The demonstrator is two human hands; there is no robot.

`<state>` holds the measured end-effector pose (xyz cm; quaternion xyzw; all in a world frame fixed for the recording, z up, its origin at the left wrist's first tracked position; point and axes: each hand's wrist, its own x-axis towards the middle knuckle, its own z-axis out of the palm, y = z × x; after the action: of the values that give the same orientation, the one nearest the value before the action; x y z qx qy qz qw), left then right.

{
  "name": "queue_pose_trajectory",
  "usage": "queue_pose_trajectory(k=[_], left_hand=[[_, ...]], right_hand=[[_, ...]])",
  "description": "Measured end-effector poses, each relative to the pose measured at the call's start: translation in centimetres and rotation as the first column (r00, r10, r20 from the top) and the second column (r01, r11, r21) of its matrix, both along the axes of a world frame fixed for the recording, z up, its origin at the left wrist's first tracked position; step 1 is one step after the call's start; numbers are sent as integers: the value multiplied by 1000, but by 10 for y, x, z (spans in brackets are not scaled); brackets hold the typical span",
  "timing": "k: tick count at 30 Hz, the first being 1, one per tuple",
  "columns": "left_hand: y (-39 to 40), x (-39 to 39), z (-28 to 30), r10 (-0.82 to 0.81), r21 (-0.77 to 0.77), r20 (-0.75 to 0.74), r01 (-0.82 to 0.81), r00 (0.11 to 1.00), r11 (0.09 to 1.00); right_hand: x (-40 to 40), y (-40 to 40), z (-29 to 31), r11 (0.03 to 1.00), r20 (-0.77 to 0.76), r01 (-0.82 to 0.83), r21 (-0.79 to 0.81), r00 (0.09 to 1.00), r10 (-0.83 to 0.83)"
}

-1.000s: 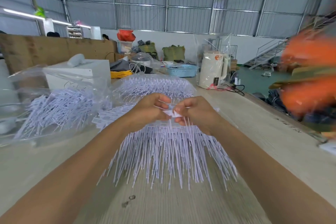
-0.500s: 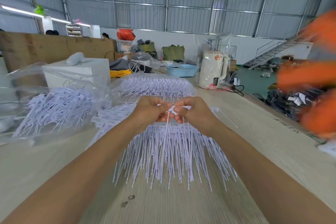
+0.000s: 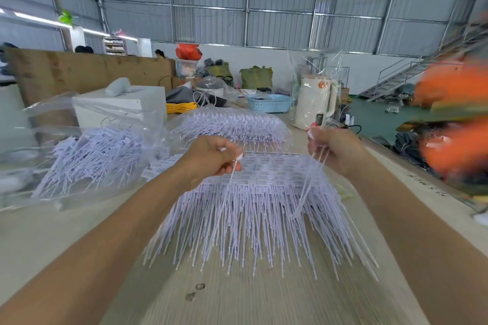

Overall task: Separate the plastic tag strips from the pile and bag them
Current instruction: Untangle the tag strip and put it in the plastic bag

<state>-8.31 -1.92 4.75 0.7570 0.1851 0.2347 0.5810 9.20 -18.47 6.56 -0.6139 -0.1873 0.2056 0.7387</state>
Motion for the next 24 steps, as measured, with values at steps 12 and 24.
queue_pose_trajectory(k=[12,24], left_hand=[[-15,20,2,152,81,202,-171,967,982],[-35,3,-9,-165,-210,-64,148,984,966]], right_hand=[[-71,41,-2,911,233,-393,-127,881,412],[-73,58,-13,983,239,-172,64,959,152]])
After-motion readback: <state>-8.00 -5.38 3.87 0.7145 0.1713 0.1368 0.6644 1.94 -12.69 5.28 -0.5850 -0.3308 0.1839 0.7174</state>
